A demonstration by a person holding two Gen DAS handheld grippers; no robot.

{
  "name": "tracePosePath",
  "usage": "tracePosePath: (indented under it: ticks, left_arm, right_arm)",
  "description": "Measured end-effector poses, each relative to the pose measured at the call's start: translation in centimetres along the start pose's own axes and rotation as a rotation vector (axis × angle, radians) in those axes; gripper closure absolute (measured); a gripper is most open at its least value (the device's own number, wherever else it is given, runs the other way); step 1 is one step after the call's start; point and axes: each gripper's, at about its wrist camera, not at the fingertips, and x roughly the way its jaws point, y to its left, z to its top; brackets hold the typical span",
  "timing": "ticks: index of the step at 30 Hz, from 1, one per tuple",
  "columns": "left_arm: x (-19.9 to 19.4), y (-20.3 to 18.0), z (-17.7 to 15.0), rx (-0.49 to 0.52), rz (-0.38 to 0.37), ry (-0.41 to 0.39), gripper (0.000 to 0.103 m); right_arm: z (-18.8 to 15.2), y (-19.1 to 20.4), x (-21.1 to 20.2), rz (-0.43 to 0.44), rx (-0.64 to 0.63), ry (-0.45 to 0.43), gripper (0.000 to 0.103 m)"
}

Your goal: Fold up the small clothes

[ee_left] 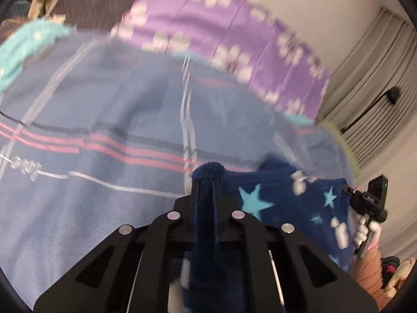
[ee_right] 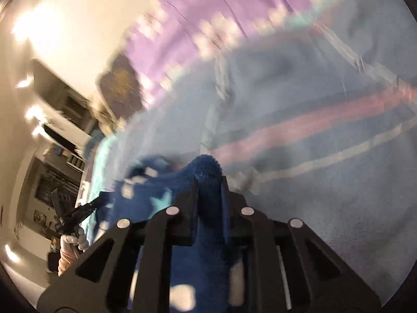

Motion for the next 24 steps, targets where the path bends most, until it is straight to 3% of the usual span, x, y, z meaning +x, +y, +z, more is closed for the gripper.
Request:
tracePosePath:
  ticks: [2, 4, 8, 10, 13, 16, 18, 21, 23, 24]
  left_arm:
    - [-2.6, -1.0, 0.7, 0.04, 0.004, -0.069, 0.095]
    - [-2.9, -1.5, 1.3, 0.065, 0.033, -0.086, 0.095]
    - [1.7, -0.5, 0.6, 0.083, 0.163, 0.021, 0.094]
    - [3.6, 0.5, -0.4, 0.081, 0.195, 0.073, 0.093]
    - [2.8, 1.1, -1.3, 0.06, 0.18, 0.07, 0.09]
    - [-1.0, -0.6, -1.8, 0.098, 0.196, -0.017, 0.086]
    - [-4.0, -3.2, -3.2, 0.145, 0.169, -0.055, 0.085]
    - [-6.7, -7.1, -6.8, 0.203, 0.032, -0.041, 0.078]
    - [-6.2, -8.4, -9.9, 0.245, 0.061, 0.027, 0.075]
    - [-4.9, -8.5, -12.1, 0.275, 0.144, 0.101, 0.075]
  right_arm:
    - [0.7, 1.6, -1.9, 0.05, -0.043, -0.068, 0.089]
    - [1.5, 2.2, -1.6, 0.021, -0.068, -0.073, 0.088]
    - [1.0, -0.3, 4.1, -0.155, -0.041, 0.087, 0.081]
    - [0.1, -1.4, 5.3, -0.231, -0.028, 0.117, 0.078]
    - [-0.9, -2.3, 3.2, -0.247, 0.005, 0.079, 0.071]
    - [-1.8, -1.5, -1.1, -0.28, -0.049, 0.021, 0.071]
    - [-2.8, -0.7, -3.2, -0.269, -0.065, 0.009, 0.071]
    - [-6.5, 0.8, -7.0, -0.181, -0.087, 0.02, 0.071]
    - [-10.3, 2.2, -8.9, -0.11, -0.122, 0.048, 0.071]
    - [-11.2, 2.5, -9.1, -0.102, -0.131, 0.061, 0.07]
